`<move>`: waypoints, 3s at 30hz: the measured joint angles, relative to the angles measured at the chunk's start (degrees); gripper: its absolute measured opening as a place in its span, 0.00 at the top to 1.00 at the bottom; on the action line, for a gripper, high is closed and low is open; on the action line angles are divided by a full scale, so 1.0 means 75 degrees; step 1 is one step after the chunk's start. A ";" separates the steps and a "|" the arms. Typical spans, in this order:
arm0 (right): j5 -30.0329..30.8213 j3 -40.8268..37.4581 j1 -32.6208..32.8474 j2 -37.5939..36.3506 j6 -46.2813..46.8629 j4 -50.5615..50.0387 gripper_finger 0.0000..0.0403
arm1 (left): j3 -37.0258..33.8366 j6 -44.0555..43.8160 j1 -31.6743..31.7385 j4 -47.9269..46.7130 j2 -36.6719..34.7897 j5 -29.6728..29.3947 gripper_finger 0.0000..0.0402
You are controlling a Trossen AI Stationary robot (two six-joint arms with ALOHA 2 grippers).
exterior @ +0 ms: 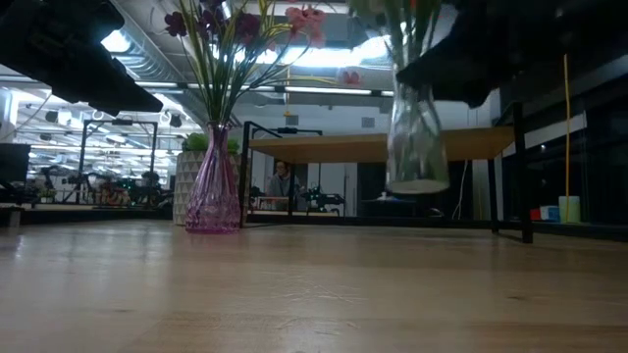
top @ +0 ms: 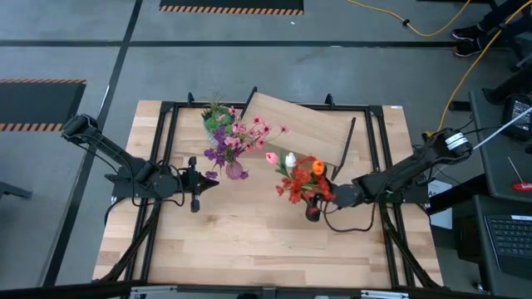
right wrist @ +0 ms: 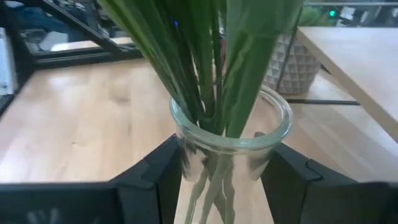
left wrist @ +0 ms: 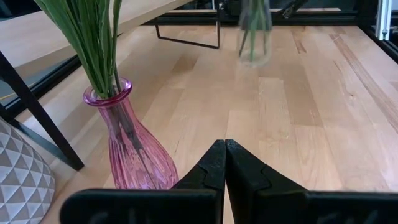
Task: Pick and place flowers into a vace then onto a shelf
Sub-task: Put the transparent vase on the shelf
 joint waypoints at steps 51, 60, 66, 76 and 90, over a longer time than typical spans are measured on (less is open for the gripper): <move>-0.1864 0.2286 -0.2980 -0.3538 -0.2251 -0.5212 0.57 | -0.0001 0.0067 0.0003 -0.0003 0.0002 -0.0344 0.99; -0.2440 0.1244 -0.3693 -0.4442 -0.2600 -0.4470 0.57 | 0.0001 0.0134 0.0000 0.0000 0.0003 -0.0350 0.99; -0.2640 0.0934 -0.4111 -0.4864 -0.2486 -0.4661 0.57 | 0.0000 0.0134 0.0001 0.0003 0.0003 -0.0461 0.99; -0.3090 0.0519 -0.5024 -0.4857 -0.2195 -0.4609 0.57 | 0.0000 0.0133 0.0002 0.0006 0.0003 -0.0662 0.99; -0.3664 0.0507 -0.5955 -0.4857 -0.2105 -0.4472 0.57 | -0.0001 0.0131 0.0001 0.0003 0.0001 -0.0662 0.99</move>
